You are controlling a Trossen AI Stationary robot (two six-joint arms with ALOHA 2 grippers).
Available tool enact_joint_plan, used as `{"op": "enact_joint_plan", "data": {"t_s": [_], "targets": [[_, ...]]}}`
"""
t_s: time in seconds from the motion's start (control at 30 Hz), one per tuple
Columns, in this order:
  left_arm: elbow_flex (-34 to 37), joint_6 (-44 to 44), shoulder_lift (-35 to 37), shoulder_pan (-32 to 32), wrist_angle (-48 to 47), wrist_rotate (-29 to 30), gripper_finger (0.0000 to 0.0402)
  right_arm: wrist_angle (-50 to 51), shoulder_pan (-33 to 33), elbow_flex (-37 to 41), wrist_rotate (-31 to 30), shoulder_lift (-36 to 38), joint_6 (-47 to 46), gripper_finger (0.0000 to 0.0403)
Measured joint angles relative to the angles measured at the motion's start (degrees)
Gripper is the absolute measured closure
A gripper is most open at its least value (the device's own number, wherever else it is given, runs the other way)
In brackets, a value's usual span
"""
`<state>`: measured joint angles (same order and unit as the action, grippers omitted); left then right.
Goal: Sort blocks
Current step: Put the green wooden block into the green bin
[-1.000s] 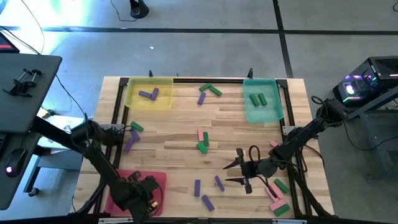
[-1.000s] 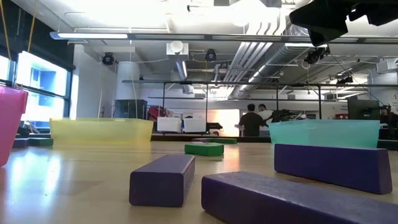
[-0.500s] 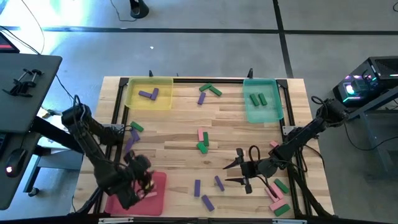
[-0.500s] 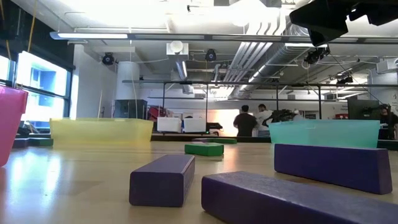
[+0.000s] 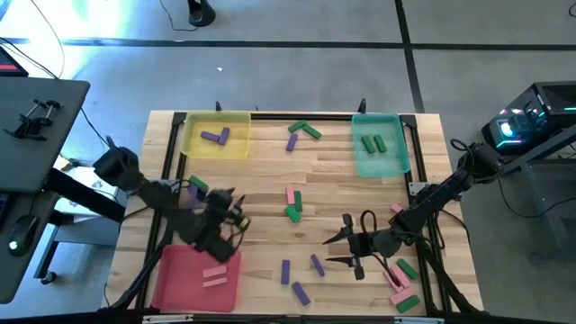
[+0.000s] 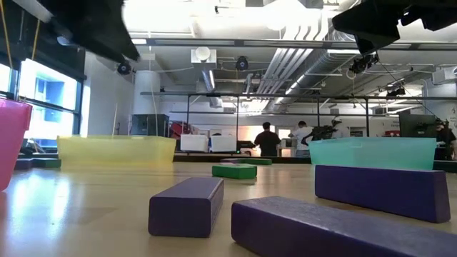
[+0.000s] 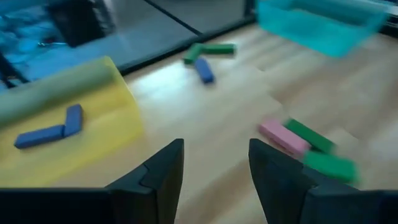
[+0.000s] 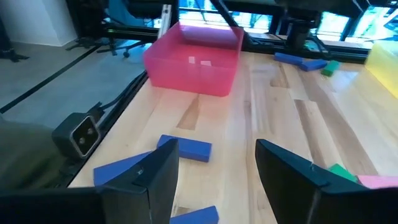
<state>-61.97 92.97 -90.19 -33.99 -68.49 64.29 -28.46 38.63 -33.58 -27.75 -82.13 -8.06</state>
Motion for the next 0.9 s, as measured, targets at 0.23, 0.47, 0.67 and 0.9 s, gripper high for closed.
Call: {"op": "enact_joint_plan", "data": {"t_s": [0.23, 0.47, 0.67, 0.9], "targets": [[4.9, -21.6, 0.0, 11.8, 19.5, 7.4, 0.0239, 2.8, -3.0, 0.0, -9.8, 0.0, 3.9, 0.0203], [5.0, -52.1, 0.0, 19.9, 36.1, 4.8, 0.0239, 4.2, -16.5, 0.0, -6.8, 0.0, 4.0, 0.0203], [5.0, -67.8, 0.0, 26.3, 42.0, 0.9, 0.0239, 4.2, -28.5, -0.1, -3.2, 0.0, 6.9, 0.0203], [5.0, -81.1, 0.0, 33.2, 50.6, -3.9, 0.0239, 3.9, -39.9, -2.5, -3.1, 0.0, 15.8, 0.0203]]}}
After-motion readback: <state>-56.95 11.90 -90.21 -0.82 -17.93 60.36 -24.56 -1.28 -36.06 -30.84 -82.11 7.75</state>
